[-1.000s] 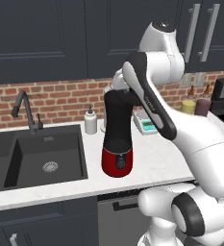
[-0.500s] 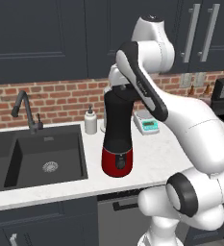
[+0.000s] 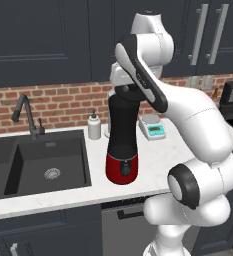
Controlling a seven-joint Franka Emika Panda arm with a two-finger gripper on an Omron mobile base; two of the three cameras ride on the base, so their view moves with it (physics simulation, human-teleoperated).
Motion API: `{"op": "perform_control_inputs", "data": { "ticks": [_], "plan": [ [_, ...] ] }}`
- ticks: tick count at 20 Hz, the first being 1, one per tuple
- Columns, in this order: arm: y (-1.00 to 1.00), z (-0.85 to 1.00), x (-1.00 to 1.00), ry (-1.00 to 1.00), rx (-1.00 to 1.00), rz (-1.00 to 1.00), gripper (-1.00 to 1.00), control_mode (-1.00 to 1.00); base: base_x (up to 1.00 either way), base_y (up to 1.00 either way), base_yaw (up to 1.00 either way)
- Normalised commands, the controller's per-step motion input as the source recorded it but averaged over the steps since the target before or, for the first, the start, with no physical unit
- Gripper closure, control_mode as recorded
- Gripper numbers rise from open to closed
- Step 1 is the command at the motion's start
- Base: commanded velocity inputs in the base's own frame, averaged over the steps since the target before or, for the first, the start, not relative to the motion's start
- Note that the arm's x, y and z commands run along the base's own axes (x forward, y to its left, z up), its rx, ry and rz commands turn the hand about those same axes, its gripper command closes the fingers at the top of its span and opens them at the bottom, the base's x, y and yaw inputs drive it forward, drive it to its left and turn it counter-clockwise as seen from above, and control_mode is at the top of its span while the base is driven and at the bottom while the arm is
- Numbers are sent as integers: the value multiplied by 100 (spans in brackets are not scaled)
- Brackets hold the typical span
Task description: Close the lid blender by securely placing the lid on top.
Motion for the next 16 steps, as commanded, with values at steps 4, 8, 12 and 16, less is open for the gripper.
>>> {"op": "perform_control_inputs", "data": {
  "ticks": [4,8,12,16],
  "plan": [
    [6,-5,-6,0,-2,-1,100,-100,0,0,0],
    [0,-8,-1,0,0,0,100,-100,0,0,0],
    [0,-2,0,0,0,0,100,-100,0,0,0],
    [2,0,0,0,0,0,100,-100,0,0,0]
  ]
}}
